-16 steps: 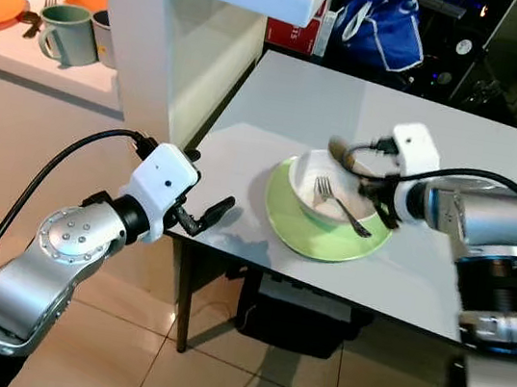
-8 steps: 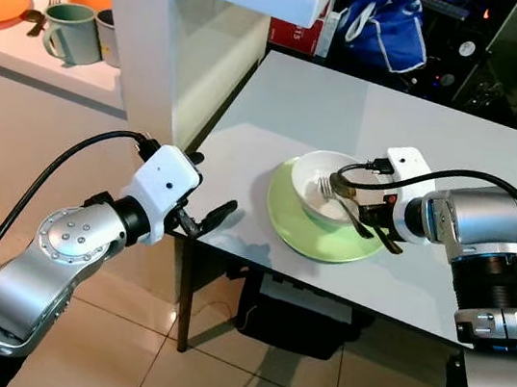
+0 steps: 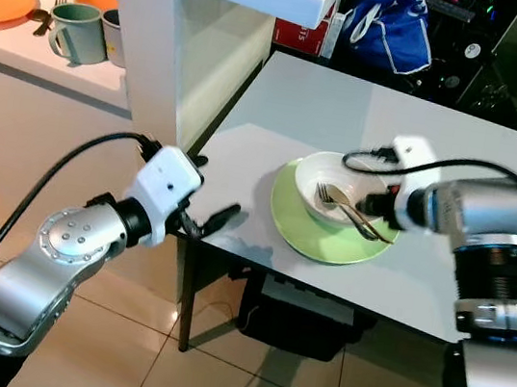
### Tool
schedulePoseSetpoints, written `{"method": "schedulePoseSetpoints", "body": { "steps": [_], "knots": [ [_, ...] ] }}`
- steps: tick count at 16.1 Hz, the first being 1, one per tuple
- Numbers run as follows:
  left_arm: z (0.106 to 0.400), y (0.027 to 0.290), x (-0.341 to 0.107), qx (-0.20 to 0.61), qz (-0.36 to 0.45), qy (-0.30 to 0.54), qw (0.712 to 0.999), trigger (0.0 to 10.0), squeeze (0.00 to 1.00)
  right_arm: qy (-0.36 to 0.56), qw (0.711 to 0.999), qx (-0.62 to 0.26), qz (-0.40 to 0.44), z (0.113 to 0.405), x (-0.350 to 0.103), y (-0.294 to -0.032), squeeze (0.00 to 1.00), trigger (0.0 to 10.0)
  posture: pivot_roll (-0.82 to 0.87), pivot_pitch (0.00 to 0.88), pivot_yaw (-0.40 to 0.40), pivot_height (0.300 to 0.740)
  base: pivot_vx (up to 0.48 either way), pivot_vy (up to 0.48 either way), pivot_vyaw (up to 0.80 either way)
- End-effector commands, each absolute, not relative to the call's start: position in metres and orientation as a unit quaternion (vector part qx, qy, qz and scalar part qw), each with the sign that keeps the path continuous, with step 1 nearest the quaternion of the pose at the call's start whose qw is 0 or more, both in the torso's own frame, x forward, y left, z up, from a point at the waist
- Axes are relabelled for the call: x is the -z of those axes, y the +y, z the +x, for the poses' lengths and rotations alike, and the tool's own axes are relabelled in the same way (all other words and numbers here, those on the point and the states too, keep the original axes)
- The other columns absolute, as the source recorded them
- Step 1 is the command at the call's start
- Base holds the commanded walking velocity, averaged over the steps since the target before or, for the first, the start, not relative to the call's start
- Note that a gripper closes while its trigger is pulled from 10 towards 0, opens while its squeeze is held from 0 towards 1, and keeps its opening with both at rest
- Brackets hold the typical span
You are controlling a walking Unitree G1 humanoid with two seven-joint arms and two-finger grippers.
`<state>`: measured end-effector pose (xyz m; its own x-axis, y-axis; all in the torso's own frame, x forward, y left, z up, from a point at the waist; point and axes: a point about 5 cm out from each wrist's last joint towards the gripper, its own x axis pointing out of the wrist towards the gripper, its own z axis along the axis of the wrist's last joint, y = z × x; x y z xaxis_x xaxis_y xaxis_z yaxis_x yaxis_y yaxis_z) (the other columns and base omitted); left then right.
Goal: Setting the table
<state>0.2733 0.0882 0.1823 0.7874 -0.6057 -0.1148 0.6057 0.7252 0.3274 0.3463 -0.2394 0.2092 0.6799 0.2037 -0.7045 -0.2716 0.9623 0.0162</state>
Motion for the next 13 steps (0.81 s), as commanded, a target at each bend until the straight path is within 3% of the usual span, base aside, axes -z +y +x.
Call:
{"method": "schedulePoseSetpoints", "body": {
  "steps": [1,2,4,8,13],
  "knots": [
    [0.278,0.094,-0.201,0.287,0.17,-0.04,0.942,10.0,0.0,0.291,0.946,-0.134,-0.045,0.346,-0.248,-0.241,0.0,10.0,-0.02,0.0,-0.06,0.74,0.0,0.0,0.0],
    [0.279,0.095,-0.202,0.277,0.167,-0.038,0.945,10.0,0.0,0.276,0.951,-0.137,-0.043,0.346,-0.253,-0.24,0.0,10.0,-0.02,0.0,-0.06,0.74,0.0,0.0,0.0],
    [0.288,0.113,-0.212,0.195,0.168,-0.057,0.965,10.0,0.0,0.105,0.978,-0.179,-0.02,0.331,-0.275,-0.211,0.0,10.0,-0.02,0.0,-0.052,0.74,0.0,0.0,0.0],
    [0.294,0.126,-0.213,0.151,0.177,-0.057,0.971,10.0,0.0,0.056,0.974,-0.209,0.071,0.3,-0.238,-0.157,0.0,10.0,-0.02,0.0,-0.032,0.74,0.0,0.154,0.0],
    [0.302,0.125,-0.217,0.131,0.186,-0.07,0.971,10.0,0.0,0.001,0.981,-0.17,0.097,0.288,-0.213,-0.138,0.0,10.0,0.0,0.0,0.001,0.74,0.0,0.458,0.0]
  ]
}}
